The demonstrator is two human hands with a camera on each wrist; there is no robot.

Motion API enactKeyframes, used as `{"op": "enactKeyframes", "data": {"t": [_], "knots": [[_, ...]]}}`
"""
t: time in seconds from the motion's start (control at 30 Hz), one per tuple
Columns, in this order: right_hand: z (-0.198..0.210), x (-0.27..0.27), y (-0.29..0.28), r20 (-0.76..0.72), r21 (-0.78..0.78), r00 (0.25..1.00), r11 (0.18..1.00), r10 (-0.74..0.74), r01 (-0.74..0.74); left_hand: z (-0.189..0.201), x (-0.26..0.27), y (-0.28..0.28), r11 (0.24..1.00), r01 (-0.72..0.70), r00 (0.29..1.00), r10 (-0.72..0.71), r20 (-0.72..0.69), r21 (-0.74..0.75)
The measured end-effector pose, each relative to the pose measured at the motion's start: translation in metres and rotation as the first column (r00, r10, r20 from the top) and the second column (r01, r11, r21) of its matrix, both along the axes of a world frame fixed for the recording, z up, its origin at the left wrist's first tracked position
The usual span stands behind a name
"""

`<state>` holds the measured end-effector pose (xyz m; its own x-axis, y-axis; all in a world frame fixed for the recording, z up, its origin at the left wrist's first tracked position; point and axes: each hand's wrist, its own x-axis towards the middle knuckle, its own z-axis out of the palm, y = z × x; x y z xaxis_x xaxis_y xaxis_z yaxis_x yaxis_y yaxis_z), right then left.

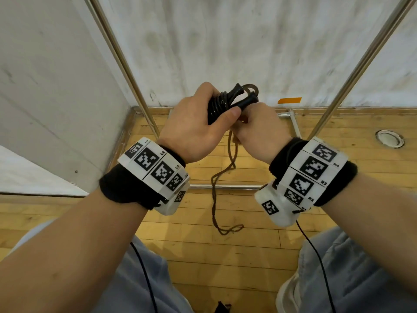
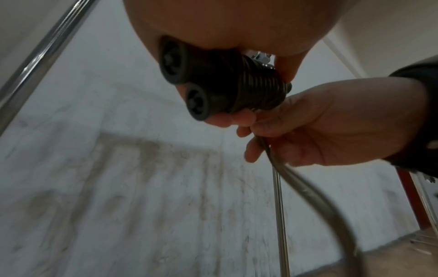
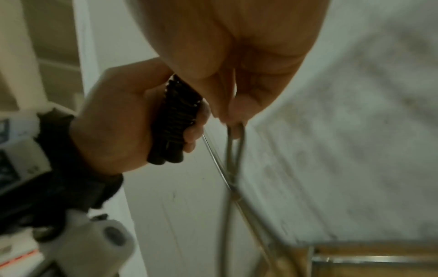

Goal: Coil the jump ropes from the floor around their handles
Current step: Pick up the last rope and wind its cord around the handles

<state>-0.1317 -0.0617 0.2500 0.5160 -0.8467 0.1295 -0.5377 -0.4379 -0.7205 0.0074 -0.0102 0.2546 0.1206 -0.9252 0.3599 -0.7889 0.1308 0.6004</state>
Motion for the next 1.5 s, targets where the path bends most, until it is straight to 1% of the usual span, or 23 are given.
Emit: {"op": "enactKeyframes", "data": {"t": [0.07, 0.17, 0.27, 0.33, 0.4, 0.5, 0.53, 0.67, 0.77, 0.87, 0.97, 1.07, 1.13, 1.2, 1.27, 1.33, 1.4, 1.5], "knots": [[-0.001, 0.004, 0.006, 0.094, 0.112, 0.995, 0.993, 0.035, -0.045, 0.000, -0.001, -0.001, 1.000, -0.008, 1.000, 0.008, -0.009, -0.005], [-0.001, 0.005, 0.006, 0.195, 0.199, 0.977, 0.971, 0.090, -0.129, 0.002, -0.001, -0.002, 1.000, -0.018, 0.999, 0.018, -0.038, -0.020], [-0.002, 0.003, 0.001, 0.170, 0.170, 0.983, 0.981, 0.066, -0.095, 0.005, 0.007, -0.006, 0.995, -0.069, 0.994, 0.062, -0.092, -0.071], [-0.005, 0.004, 0.001, 0.155, 0.165, 0.986, 0.983, 0.058, -0.084, 0.006, 0.012, -0.009, 0.990, -0.124, 0.991, 0.120, -0.060, -0.067], [-0.008, 0.005, 0.003, 0.104, 0.116, 0.992, 0.990, 0.071, -0.083, 0.004, 0.018, -0.013, 0.987, -0.157, 0.987, 0.157, 0.014, -0.015], [-0.011, 0.004, 0.001, -0.068, -0.061, 0.995, 0.995, 0.071, -0.075, 0.001, 0.027, -0.015, 0.976, -0.195, 0.976, 0.184, 0.117, 0.096], [-0.011, 0.004, 0.000, -0.110, -0.089, 0.991, 0.992, 0.079, -0.089, 0.000, 0.029, -0.015, 0.974, -0.198, 0.974, 0.182, 0.135, 0.115], [-0.010, 0.004, 0.000, -0.187, -0.100, 0.975, 0.985, 0.123, -0.144, -0.006, 0.030, -0.016, 0.975, -0.162, 0.967, 0.125, 0.220, 0.155], [-0.007, 0.004, 0.000, -0.247, -0.104, 0.958, 0.979, 0.147, -0.177, -0.009, 0.029, -0.017, 0.959, -0.147, 0.964, 0.084, 0.251, 0.243], [-0.007, -0.002, 0.000, -0.340, -0.054, 0.922, 0.974, 0.187, -0.218, -0.013, 0.028, -0.017, 0.928, -0.136, 0.957, 0.032, 0.289, 0.348], [-0.008, -0.010, 0.002, -0.377, 0.005, 0.900, 0.972, 0.219, -0.235, -0.018, 0.025, -0.016, 0.879, -0.136, 0.929, -0.047, 0.366, 0.457], [-0.007, -0.015, 0.001, -0.401, -0.067, 0.898, 0.972, 0.181, -0.225, -0.022, 0.019, -0.015, 0.854, -0.097, 0.911, -0.131, 0.392, 0.511], [-0.006, -0.017, -0.002, -0.395, -0.138, 0.909, 0.970, 0.130, -0.199, -0.024, 0.012, -0.014, 0.853, -0.056, 0.906, -0.174, 0.385, 0.518], [-0.007, -0.018, -0.006, -0.368, -0.183, 0.926, 0.970, 0.086, -0.163, -0.024, 0.006, -0.014, 0.869, 0.003, 0.908, -0.210, 0.363, 0.496], [-0.006, -0.019, -0.011, -0.318, -0.198, 0.947, 0.974, 0.039, -0.107, -0.023, 0.001, -0.014, 0.892, 0.048, 0.903, -0.231, 0.362, 0.450], [-0.004, -0.021, -0.016, -0.242, -0.205, 0.970, 0.977, 0.000, -0.051, -0.021, -0.002, -0.014, 0.909, 0.052, 0.900, -0.222, 0.375, 0.414], [-0.003, -0.024, -0.019, -0.154, -0.177, 0.988, 0.984, -0.009, -0.018, -0.021, -0.004, -0.014, 0.920, 0.045, 0.919, -0.190, 0.344, 0.389], [-0.002, -0.025, -0.022, -0.015, -0.065, 1.000, 0.998, -0.008, 0.007, -0.019, -0.007, -0.011, 0.936, 0.076, 0.952, -0.170, 0.253, 0.343]]}}
